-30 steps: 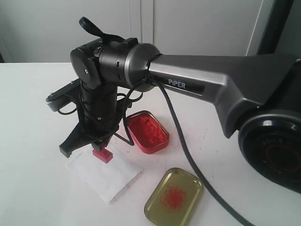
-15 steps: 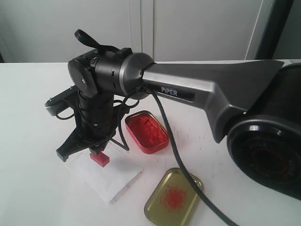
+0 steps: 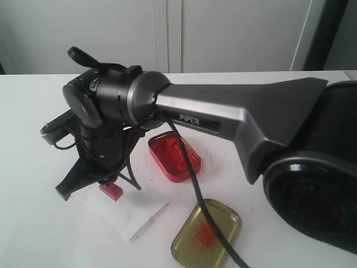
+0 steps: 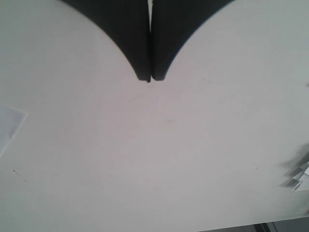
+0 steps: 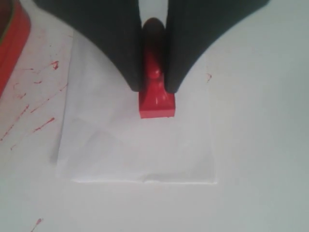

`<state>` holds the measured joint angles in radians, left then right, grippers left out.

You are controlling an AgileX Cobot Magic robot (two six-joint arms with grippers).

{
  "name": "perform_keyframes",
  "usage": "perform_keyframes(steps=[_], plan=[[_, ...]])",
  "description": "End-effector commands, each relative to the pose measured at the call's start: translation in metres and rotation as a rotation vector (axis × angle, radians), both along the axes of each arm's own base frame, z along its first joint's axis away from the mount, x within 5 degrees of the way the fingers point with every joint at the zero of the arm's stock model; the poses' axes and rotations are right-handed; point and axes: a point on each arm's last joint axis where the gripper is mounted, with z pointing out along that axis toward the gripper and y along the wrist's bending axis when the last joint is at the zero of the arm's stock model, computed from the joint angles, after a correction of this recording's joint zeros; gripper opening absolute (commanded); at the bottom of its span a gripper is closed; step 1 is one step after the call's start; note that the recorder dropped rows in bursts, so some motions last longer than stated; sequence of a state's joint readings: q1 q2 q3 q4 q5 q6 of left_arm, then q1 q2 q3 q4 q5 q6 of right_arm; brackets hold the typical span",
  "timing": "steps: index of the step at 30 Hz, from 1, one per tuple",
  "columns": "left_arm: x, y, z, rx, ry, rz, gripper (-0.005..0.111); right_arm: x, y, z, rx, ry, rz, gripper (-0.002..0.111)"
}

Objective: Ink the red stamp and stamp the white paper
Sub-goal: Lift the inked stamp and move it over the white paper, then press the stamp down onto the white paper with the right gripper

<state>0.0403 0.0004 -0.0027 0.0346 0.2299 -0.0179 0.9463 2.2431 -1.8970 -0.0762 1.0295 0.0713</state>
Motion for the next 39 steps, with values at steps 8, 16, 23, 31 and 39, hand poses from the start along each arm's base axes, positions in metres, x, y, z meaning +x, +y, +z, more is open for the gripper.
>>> perform_keyframes(steps=[8, 16, 23, 31, 39], plan=[[0.0, 0.0, -0.001, -0.007, 0.005, -0.002, 0.0, 0.002, -0.002, 0.004, -0.001, -0.025, -0.009, 0.0], [0.0, 0.0, -0.001, -0.007, 0.005, -0.002, 0.0, 0.014, -0.009, -0.005, -0.011, -0.015, -0.042, 0.0], [0.0, 0.0, -0.001, -0.007, 0.005, -0.002, 0.0, 0.016, -0.009, -0.007, 0.018, 0.014, -0.061, 0.0], [0.0, 0.0, -0.001, -0.007, 0.005, -0.002, 0.0, 0.016, -0.009, -0.007, 0.021, 0.012, -0.061, 0.0], [0.0, 0.0, -0.001, -0.007, 0.005, -0.002, 0.0, 0.017, -0.007, -0.023, 0.001, 0.027, -0.061, 0.0]])
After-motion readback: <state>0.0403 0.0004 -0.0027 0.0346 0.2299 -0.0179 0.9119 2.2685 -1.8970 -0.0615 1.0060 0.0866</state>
